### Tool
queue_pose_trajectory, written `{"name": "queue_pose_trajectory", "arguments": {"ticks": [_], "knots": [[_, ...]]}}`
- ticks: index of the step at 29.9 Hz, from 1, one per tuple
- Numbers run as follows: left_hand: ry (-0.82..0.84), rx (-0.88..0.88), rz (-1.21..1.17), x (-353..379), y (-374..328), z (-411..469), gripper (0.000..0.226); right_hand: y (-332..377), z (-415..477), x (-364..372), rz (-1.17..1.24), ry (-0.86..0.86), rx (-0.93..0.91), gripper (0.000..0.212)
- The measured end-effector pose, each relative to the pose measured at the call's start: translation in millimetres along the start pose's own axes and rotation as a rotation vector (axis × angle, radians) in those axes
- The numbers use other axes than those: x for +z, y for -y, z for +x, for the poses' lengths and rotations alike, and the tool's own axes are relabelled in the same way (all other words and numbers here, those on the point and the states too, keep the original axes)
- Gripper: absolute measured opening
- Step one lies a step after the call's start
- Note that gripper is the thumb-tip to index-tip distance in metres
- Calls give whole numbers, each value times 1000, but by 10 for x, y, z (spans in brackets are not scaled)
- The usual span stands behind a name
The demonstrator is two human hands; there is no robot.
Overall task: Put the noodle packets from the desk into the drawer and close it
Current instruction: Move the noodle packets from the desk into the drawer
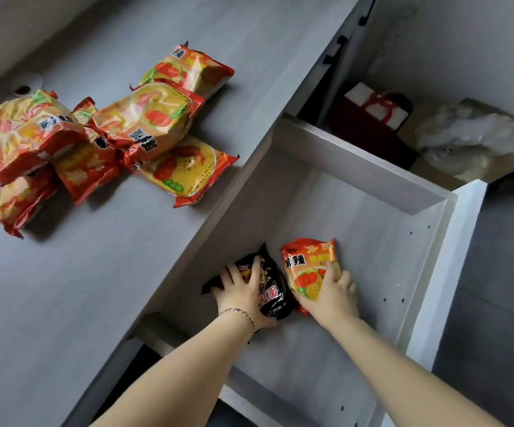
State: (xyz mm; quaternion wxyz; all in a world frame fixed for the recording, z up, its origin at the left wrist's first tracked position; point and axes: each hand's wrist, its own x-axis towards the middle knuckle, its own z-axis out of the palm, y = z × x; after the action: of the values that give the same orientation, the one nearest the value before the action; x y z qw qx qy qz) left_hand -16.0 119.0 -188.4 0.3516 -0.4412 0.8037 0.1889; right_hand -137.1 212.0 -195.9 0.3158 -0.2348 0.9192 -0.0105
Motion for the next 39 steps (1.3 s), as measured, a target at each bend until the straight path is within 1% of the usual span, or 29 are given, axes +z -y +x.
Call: {"name": "queue_pose_trajectory", "arguments": {"ticks": [2,3,4,5,6,8,9,10,11,12,13,14,16,17,19,21,22,24,27,29,31,33,34,36,39], "knots": [[47,-10,5,-109,-36,-52,122,74,7,-101,17,-36,-54,77],[40,3,-23,-215,-27,-99,111,142,7,-176,44,-54,-99,67],[-13,45,-65,-349,3,-152,92,230,4,-267,72,-69,-154,58],[-114,116,-107,-492,59,-200,70,340,0,-369,99,-86,-211,52],[-249,204,-144,-649,145,-256,49,467,-2,-480,129,-112,-265,47],[-600,364,-206,-992,409,-352,18,820,-24,-713,210,-164,-368,43],[-775,399,-232,-1132,539,-364,12,985,-38,-815,248,-185,-419,43],[-925,398,-259,-1285,710,-365,12,1192,-59,-911,268,-204,-474,45],[-1001,365,-277,-1451,902,-352,17,1429,-81,-989,267,-214,-523,50],[-1018,309,-299,-1598,1061,-323,25,1640,-101,-1045,244,-208,-559,58],[-1003,233,-322,-1742,1207,-278,35,1848,-116,-1081,202,-189,-582,70],[-935,152,-356,-1874,1337,-227,48,2039,-120,-1100,145,-154,-589,83],[-764,43,-431,-2103,1558,-97,77,2366,-108,-1090,38,-85,-561,106],[-680,24,-427,-2199,1629,-26,90,2489,-103,-1066,-8,-67,-534,112],[-556,35,-344,-2335,1713,120,109,2629,-91,-998,-121,-66,-487,114],[-473,64,-215,-2439,1754,255,118,2691,-81,-948,-172,-99,-462,108],[-447,68,-168,-2472,1738,297,118,2684,-82,-945,-159,-113,-459,106],[-437,71,-160,-2528,1686,346,114,2645,-102,-967,-127,-134,-468,106],[-516,112,-244,-2514,1617,281,100,2495,-159,-1045,-132,-195,-496,109],[-537,161,-352,-2419,1580,168,95,2272,-200,-1081,-92,-246,-459,110],[-482,209,-503,-2270,1524,29,94,1953,-237,-1051,28,-254,-322,113],[-414,272,-613,-2118,1413,-98,97,1564,-243,-942,174,-215,-93,113],[-393,303,-628,-2039,1315,-155,100,1335,-236,-877,221,-190,26,112],[-369,342,-600,-1889,1143,-250,104,968,-198,-733,253,-146,192,109],[-358,371,-516,-1661,940,-375,104,653,-154,-560,239,-101,318,103]]}}
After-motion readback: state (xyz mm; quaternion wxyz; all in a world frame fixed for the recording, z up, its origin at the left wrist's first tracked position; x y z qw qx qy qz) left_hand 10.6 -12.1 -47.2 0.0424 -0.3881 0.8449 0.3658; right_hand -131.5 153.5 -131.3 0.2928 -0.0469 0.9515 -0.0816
